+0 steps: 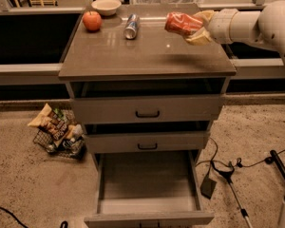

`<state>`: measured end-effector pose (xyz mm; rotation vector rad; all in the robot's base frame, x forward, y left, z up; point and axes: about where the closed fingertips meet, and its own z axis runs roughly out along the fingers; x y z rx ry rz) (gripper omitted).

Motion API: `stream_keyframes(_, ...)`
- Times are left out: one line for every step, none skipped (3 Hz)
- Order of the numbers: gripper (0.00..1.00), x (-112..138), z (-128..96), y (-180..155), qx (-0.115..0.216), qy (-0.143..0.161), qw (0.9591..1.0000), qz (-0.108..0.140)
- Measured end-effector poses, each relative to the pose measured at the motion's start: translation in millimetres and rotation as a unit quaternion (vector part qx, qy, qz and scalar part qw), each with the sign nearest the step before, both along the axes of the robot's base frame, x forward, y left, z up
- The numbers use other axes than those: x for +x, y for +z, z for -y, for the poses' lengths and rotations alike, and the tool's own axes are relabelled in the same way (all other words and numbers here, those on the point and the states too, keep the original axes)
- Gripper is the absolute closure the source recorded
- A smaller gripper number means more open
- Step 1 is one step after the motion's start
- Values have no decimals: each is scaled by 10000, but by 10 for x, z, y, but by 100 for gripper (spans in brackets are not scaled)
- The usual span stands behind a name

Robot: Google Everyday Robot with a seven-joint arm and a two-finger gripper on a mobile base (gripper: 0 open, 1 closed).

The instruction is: Pick coke can from bottom drawer and place on counter

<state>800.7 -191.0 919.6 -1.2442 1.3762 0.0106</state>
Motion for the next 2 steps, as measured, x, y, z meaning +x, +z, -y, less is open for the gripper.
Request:
stream_keyframes(100, 188, 148, -41, 382, -111, 9992, -42)
stream_keyframes(100, 368, 333, -103, 715, -294, 9969, -160)
